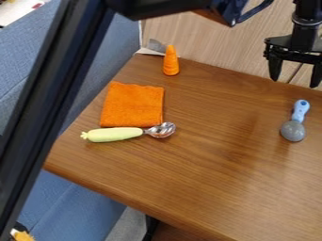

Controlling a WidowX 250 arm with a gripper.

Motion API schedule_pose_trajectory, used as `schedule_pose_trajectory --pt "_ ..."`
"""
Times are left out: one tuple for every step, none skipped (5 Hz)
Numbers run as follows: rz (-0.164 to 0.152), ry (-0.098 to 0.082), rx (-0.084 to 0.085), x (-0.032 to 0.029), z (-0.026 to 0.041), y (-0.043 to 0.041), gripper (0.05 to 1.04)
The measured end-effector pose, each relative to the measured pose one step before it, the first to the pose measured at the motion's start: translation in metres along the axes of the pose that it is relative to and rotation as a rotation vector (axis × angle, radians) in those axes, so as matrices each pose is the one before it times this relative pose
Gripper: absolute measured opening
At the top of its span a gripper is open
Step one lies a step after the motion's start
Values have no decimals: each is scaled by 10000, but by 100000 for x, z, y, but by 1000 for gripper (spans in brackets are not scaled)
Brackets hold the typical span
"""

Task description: Move the orange cloth to the upper right of the table

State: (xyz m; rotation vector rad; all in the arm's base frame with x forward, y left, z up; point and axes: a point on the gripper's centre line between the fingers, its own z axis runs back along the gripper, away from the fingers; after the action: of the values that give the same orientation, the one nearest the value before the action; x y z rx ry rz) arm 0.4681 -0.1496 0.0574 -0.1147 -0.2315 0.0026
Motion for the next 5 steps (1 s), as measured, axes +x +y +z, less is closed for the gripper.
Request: schedule_pose_trajectory --pt "71 511 163 -1112 -2253 449 999" --pt "959 272 167 -1724 -975 3291 999" --pt "1476 -718 213 -299 3298 4478 999" --pt "814 -207 299 -1206 1068 2791 999" --pt "1492 -334 471 -142 807 3687 999"
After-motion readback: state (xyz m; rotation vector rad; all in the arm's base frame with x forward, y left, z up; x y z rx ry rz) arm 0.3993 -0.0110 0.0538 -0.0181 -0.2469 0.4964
